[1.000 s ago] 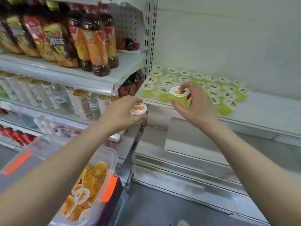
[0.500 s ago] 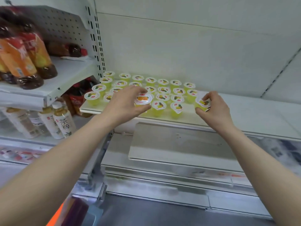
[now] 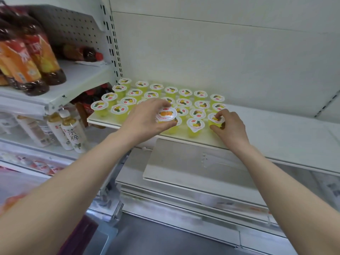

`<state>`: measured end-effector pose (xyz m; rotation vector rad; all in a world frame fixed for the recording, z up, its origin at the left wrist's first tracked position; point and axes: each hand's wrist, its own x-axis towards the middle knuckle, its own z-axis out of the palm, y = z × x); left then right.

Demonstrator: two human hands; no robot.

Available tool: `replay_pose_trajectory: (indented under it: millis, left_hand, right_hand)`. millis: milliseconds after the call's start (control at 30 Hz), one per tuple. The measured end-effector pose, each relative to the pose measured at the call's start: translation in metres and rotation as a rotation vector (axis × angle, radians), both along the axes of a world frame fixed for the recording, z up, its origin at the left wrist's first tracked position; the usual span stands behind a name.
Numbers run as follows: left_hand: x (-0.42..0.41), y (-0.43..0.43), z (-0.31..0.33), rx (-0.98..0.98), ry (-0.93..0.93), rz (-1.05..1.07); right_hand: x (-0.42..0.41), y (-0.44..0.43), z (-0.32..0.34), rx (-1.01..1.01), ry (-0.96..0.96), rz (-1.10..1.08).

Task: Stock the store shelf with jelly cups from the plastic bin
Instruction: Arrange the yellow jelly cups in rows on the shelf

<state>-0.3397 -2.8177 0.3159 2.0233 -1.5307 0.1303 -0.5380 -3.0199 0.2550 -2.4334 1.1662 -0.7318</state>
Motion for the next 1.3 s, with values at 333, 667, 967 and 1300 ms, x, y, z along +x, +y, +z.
replay_pose_trajectory:
  millis: [333,667,967,1300]
  left_hand:
    - [-0.062,-0.057,0.002,-0.010,-0.040,-0.193]
    - [-0.103,-0.110,-0.027,0.202,-0.297,-0.237]
    - [-0.100,-0.118,-0.032,0.279,-0.417,-0.162]
    - [-0.093,-0.109,-0.027,0.119,-0.367,-0.183]
  right_hand:
    - [-0.032,-0.023,0.017,-0.159,0.173,0.268]
    - [-0.064,-0.066,0.029,-0.359,0.277,0.200]
    - [-0.059,-0.078,0.025,-0.374,0.257,0.222]
    - [-0.045,-0.076,0.042,-0.418,0.224,0.246]
